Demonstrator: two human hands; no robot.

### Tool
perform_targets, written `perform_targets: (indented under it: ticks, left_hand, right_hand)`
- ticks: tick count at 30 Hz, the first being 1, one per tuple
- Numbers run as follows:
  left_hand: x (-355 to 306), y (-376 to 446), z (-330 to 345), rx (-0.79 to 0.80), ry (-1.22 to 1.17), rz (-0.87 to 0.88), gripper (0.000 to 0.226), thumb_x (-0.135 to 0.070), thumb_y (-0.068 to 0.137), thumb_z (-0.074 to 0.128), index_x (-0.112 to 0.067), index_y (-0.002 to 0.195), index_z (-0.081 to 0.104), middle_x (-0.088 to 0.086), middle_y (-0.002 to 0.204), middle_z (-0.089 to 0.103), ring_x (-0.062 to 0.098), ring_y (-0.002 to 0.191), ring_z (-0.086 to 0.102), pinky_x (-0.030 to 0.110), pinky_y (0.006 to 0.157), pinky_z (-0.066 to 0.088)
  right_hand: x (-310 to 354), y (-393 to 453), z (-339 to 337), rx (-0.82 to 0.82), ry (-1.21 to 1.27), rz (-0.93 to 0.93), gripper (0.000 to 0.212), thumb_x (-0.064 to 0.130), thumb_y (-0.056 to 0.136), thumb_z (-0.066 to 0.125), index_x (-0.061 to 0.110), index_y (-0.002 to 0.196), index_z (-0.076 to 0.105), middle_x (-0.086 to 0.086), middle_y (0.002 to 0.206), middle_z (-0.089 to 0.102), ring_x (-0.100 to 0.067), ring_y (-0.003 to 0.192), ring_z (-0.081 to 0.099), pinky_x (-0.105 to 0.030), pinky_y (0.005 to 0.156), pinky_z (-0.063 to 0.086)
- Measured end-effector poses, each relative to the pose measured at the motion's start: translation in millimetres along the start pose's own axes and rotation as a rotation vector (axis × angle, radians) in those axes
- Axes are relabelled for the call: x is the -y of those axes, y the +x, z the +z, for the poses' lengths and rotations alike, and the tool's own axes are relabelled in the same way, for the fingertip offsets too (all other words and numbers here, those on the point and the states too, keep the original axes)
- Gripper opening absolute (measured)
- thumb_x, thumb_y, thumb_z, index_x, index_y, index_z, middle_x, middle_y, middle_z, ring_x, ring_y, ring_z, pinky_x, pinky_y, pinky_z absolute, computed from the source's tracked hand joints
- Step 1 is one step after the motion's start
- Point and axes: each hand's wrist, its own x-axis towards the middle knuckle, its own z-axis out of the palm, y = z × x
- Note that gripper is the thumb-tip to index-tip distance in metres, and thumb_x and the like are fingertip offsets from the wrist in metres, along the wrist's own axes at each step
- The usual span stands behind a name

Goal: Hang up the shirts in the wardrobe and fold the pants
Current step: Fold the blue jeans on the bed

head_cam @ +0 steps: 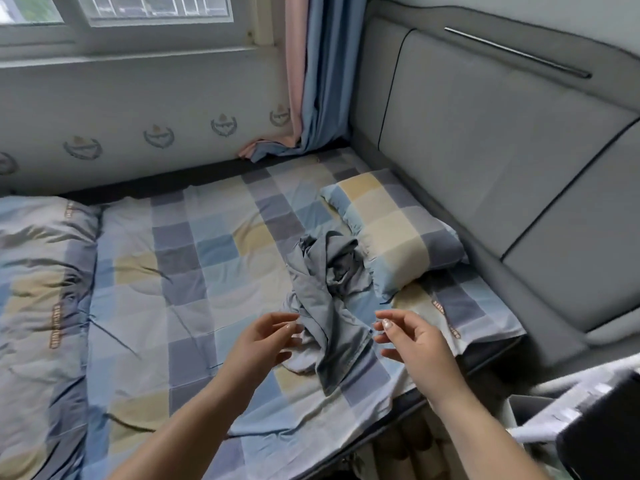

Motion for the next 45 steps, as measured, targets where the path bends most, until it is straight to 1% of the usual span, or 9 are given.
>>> perform_targets:
  ticks: [10, 19, 23, 27, 30, 32, 37, 41, 45]
  left_hand:
    - [-7.7, 251.8, 80.2, -0.110, 0.049, -0.074, 0.013, -0.018, 0.094, 0.057, -0.021, 0.103, 0.066, -0.003, 0.095, 0.073, 0.009, 0.082, 0.068, 0.031, 0.083, 0.051]
    - [92.4, 425.8, 87.0, -0.220, 0.249, -0.184, 0.015, -0.016, 0.094, 0.057, -0.017, 0.108, 0.062, 0.000, 0.101, 0.069, 0.011, 0.090, 0.064, 0.028, 0.077, 0.049]
    - [145.0, 486.8, 87.2, -0.205, 0.420, -0.155, 0.017, -0.016, 0.093, 0.058, -0.025, 0.107, 0.062, -0.002, 0.104, 0.070, 0.015, 0.095, 0.066, 0.037, 0.082, 0.054]
    - [201.4, 529.2, 98.0, -0.115, 0.615, -0.158, 0.036, -0.014, 0.090, 0.058, -0.028, 0.123, 0.058, -0.006, 0.103, 0.064, 0.009, 0.088, 0.063, 0.026, 0.075, 0.052]
    - [231.6, 541.6, 99.8, -0.050, 0.951, -0.049, 0.060, -0.005, 0.087, 0.054, -0.028, 0.141, 0.043, 0.004, 0.116, 0.051, 0.020, 0.105, 0.055, 0.027, 0.094, 0.043]
    - [242.7, 544.5, 97.6, -0.047, 1.226, 0.044, 0.065, -0.011, 0.086, 0.055, -0.036, 0.143, 0.037, 0.003, 0.116, 0.042, 0.024, 0.108, 0.048, 0.031, 0.087, 0.046]
    - [239.7, 557.3, 90.4, -0.028, 1.568, 0.192, 0.051, -0.032, 0.085, 0.062, -0.029, 0.134, 0.048, 0.006, 0.111, 0.045, 0.029, 0.104, 0.049, 0.038, 0.078, 0.048]
    - [215.2, 554.3, 85.6, -0.061, 1.533, 0.400, 0.040, -0.035, 0.072, 0.077, -0.020, 0.108, 0.069, 0.011, 0.101, 0.056, 0.035, 0.094, 0.055, 0.041, 0.075, 0.045]
    - [171.1, 535.9, 76.9, -0.001, 1.456, 0.562, 0.041, -0.035, 0.070, 0.080, -0.015, 0.103, 0.068, 0.004, 0.111, 0.067, 0.028, 0.112, 0.060, 0.042, 0.086, 0.044]
  right_hand:
    - [-96.8, 289.3, -48.7, 0.094, -0.119, 0.183, 0.021, 0.013, 0.095, 0.051, 0.028, 0.089, 0.065, 0.007, 0.086, 0.069, -0.004, 0.077, 0.066, -0.022, 0.066, 0.053]
    - [-243.1, 434.0, -22.0, 0.223, -0.183, 0.301, 0.020, 0.015, 0.092, 0.055, 0.033, 0.085, 0.062, 0.008, 0.089, 0.069, -0.008, 0.085, 0.065, -0.021, 0.072, 0.046]
    - [-305.8, 467.8, 5.9, 0.320, -0.253, 0.326, 0.019, 0.022, 0.091, 0.057, 0.035, 0.102, 0.062, 0.011, 0.089, 0.063, -0.013, 0.094, 0.062, -0.031, 0.085, 0.050]
    - [-354.5, 489.2, 35.7, 0.416, -0.311, 0.391, 0.043, 0.021, 0.093, 0.054, 0.028, 0.135, 0.049, 0.000, 0.091, 0.056, -0.014, 0.083, 0.054, -0.029, 0.078, 0.045]
    - [-374.0, 496.9, 52.4, 0.472, -0.345, 0.385, 0.054, 0.017, 0.093, 0.054, 0.026, 0.144, 0.037, -0.008, 0.129, 0.057, -0.016, 0.105, 0.056, -0.024, 0.089, 0.043]
    - [-385.0, 500.5, 60.2, 0.485, -0.473, 0.341, 0.057, 0.017, 0.092, 0.056, 0.025, 0.144, 0.036, -0.006, 0.141, 0.048, -0.020, 0.124, 0.049, -0.028, 0.103, 0.038]
    - [-386.3, 504.6, 68.1, 0.339, -0.797, 0.166, 0.025, 0.022, 0.091, 0.054, 0.026, 0.115, 0.061, -0.005, 0.116, 0.059, -0.025, 0.108, 0.055, -0.032, 0.085, 0.043]
    - [-363.9, 498.5, 58.5, 0.233, -0.618, 0.038, 0.018, 0.014, 0.088, 0.057, 0.019, 0.103, 0.066, -0.002, 0.107, 0.062, -0.021, 0.099, 0.057, -0.032, 0.082, 0.043]
    - [-315.4, 485.7, 49.1, 0.191, -0.503, -0.078, 0.017, 0.010, 0.086, 0.059, 0.016, 0.099, 0.068, 0.001, 0.100, 0.063, -0.017, 0.096, 0.057, -0.027, 0.084, 0.043]
